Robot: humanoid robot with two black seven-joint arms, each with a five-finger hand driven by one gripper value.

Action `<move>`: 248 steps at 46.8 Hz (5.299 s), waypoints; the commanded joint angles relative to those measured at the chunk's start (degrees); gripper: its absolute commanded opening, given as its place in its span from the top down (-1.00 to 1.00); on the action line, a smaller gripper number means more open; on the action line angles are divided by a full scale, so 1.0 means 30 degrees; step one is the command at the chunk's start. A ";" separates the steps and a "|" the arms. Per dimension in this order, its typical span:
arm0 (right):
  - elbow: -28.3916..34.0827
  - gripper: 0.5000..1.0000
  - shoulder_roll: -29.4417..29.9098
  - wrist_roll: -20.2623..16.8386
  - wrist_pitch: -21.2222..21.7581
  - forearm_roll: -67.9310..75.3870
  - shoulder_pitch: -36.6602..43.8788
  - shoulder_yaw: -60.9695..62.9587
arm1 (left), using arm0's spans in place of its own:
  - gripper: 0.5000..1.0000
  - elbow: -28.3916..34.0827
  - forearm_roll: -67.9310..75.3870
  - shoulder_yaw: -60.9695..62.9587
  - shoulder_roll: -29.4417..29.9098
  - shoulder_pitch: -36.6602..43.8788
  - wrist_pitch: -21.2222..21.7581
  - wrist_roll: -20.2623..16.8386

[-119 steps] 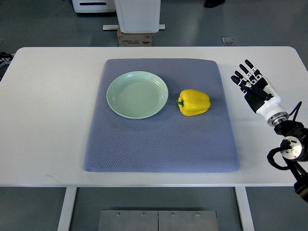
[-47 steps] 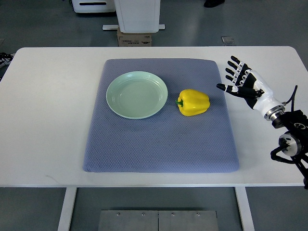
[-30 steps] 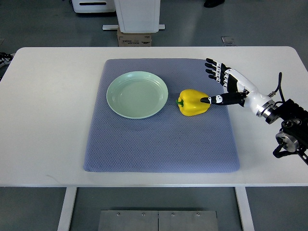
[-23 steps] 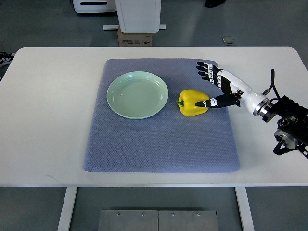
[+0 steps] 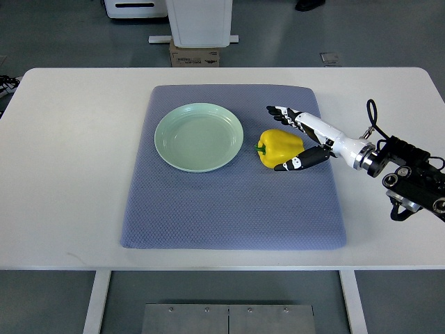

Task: Place yellow pepper on plate with right hand
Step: 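Close the right hand's fingers around the yellow pepper, then lift the pepper with the right hand and carry it onto the plate, then open the right hand to release the pepper on the plate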

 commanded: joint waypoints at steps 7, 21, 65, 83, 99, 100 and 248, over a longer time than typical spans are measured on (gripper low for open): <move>-0.1055 -0.99 0.0635 -0.0074 0.0003 0.0003 0.0347 -0.0293 | -1.00 0.0000 -0.0014 -0.0001 0.0000 0.0000 0.0000 -0.0002; -0.2550 -0.99 0.1427 0.0248 0.0003 -0.0027 0.0581 -0.1260 | -1.00 0.0000 0.0014 -0.0001 0.0000 0.0000 0.0000 -0.0002; -0.3077 -0.25 0.1456 0.0834 -0.0114 -0.0144 0.0728 -0.2139 | -1.00 0.0000 0.0014 -0.0001 0.0000 0.0000 0.0000 -0.0002; -0.3077 1.00 0.1456 0.0835 -0.0085 -0.0114 0.1109 -0.2316 | -1.00 0.0000 -0.0015 -0.0001 0.0000 0.0000 0.0000 -0.0002; -0.2960 1.00 0.1690 0.0014 -0.0026 0.0208 0.2251 -0.2082 | -1.00 0.0000 0.0014 -0.0001 0.0000 0.0000 0.0000 -0.0002; -0.2960 1.00 0.1720 -0.0044 -0.0026 0.0208 0.2338 -0.2052 | -1.00 0.0000 -0.0014 -0.0001 0.0000 0.0000 0.0000 -0.0002; -0.2609 -1.00 0.7169 -0.8248 -0.2253 0.1643 0.2048 0.4595 | -1.00 0.0000 0.0014 -0.0001 0.0000 0.0000 0.0000 -0.0002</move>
